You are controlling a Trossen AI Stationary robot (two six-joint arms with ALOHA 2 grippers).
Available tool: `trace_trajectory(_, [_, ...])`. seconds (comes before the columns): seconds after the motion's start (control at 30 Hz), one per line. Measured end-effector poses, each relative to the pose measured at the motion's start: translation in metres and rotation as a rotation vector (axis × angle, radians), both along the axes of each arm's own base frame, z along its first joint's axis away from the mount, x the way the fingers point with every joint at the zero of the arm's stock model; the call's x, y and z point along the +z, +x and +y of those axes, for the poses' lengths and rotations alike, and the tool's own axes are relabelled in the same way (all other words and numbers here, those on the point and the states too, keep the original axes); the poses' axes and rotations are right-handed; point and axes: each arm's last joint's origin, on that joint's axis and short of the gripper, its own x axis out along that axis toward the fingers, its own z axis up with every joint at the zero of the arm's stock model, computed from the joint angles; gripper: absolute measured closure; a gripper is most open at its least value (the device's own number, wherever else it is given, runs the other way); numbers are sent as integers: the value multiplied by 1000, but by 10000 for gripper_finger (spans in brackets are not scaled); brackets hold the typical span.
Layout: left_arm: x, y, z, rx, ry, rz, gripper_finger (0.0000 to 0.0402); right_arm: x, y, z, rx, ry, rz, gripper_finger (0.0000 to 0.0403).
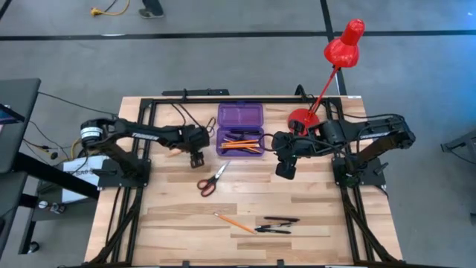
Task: Pick & place school supplies into a supply box
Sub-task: Put the yellow pencil into the purple supply box
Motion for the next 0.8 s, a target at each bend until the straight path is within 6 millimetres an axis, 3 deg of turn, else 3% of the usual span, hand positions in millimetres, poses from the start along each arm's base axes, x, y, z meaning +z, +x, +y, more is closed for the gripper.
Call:
trace_trajectory(0.13, [-10,-4,9,30,-132,16,167,0,0,0,-1,1,-1,283])
trace_trajectory(0.27, [-9,-4,5,-17,-131,19,182,0,0,0,-14,9,-4,283])
trace_trajectory(0.5, [4,-4,-13,-179,-146,-1,254,0,0,0,-16,8,-2,283])
trace_trajectory(0.8, [4,-3,-49,-326,-168,75,335,0,0,-1,-21,-2,-5,283])
